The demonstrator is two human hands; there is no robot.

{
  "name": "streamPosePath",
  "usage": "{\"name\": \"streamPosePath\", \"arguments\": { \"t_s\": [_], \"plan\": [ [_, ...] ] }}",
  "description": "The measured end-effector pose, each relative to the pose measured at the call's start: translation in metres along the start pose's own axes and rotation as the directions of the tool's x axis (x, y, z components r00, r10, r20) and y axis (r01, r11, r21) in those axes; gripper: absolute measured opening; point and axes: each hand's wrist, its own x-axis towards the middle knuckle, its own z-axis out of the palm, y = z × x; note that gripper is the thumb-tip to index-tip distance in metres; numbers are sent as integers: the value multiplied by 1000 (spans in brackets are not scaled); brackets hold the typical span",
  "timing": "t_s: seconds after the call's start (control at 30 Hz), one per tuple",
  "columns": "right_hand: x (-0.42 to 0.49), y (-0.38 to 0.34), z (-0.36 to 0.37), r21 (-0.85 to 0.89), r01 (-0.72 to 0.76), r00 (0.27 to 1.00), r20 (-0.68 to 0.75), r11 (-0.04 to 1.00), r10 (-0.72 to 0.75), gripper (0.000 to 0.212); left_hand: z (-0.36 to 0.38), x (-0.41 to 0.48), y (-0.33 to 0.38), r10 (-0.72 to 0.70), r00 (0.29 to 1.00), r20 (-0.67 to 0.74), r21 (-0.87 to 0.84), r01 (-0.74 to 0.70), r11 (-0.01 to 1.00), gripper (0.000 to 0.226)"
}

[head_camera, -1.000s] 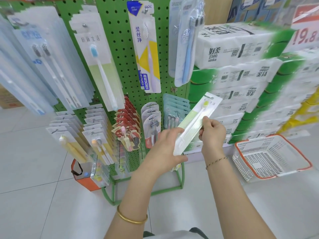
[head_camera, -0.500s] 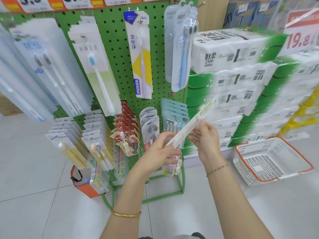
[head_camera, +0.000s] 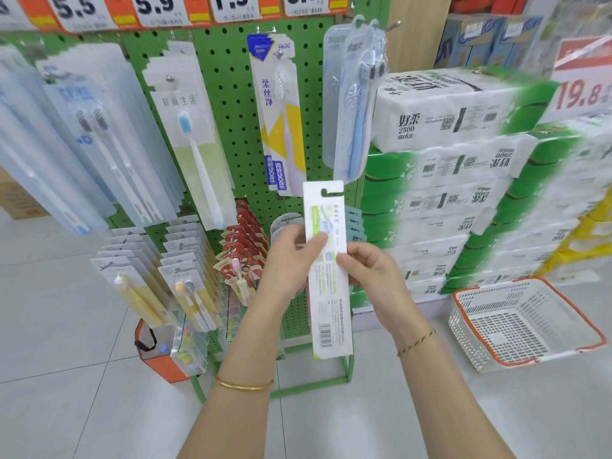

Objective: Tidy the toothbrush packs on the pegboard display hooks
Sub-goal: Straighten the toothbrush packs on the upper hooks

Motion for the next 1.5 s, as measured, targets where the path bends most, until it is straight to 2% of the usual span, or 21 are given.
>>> {"name": "streamPosePath", "arguments": {
  "t_s": [0.07,0.17,0.27,0.37,0.47,0.57,0.63,0.7,0.77,0.83,0.93,1.0,1.07,1.17,1.2,1.37,1.5],
  "plan": [
    [-1,-2,2,-3,-6,998,64,1000,6,10,-5,6,9,36,994,-108,-47,-41,998,15],
    [-1,-9,5,-10,-1,988,154,1000,2,9,-13,8,21,48,982,-182,-137,-74,988,4],
    [1,-16,12,-1,13,978,208,1000,-12,12,-23,7,30,41,983,-181,-239,-84,967,3],
    [10,-20,22,11,10,961,276,1000,-13,4,-39,5,38,44,989,-144,-327,-89,941,14],
    [25,-26,41,41,-39,922,388,998,20,43,-59,7,49,72,993,-95,-444,-107,890,11],
    [36,-37,69,40,-82,849,525,996,49,78,-83,8,63,105,994,-37,-552,-107,827,11],
    [40,-46,87,50,-80,803,595,996,35,89,-97,9,71,145,989,25,-612,-99,785,14],
    [42,-54,100,22,-41,791,611,999,19,87,-110,11,77,187,980,63,-641,-104,760,16],
    [43,-64,110,-22,25,825,564,999,-8,72,-122,13,80,188,981,49,-622,-117,774,22],
    [44,-72,120,-104,105,878,476,989,-43,59,-131,16,81,155,988,-27,-564,-143,813,30],
    [45,-86,136,-331,198,968,213,923,-131,43,-142,20,80,148,970,-194,-393,-216,894,29],
    [43,-96,146,-488,211,973,26,847,-228,39,-146,18,81,186,956,-225,-322,-254,912,31],
    [40,-102,156,-617,197,947,-81,762,-311,45,-147,14,84,231,952,-201,-274,-281,919,38],
    [42,-103,170,-735,155,911,-152,660,-383,52,-148,16,86,311,927,-211,-155,-346,925,13],
    [44,-102,174,-768,134,904,-164,626,-395,55,-149,19,86,326,916,-232,-117,-359,926,12],
    [53,-98,185,-846,72,908,-164,528,-386,61,-156,35,83,310,912,-269,-21,-328,945,10],
    [60,-94,190,-855,64,895,-178,514,-409,61,-157,41,78,306,919,-250,13,-313,950,21]
  ]
}}
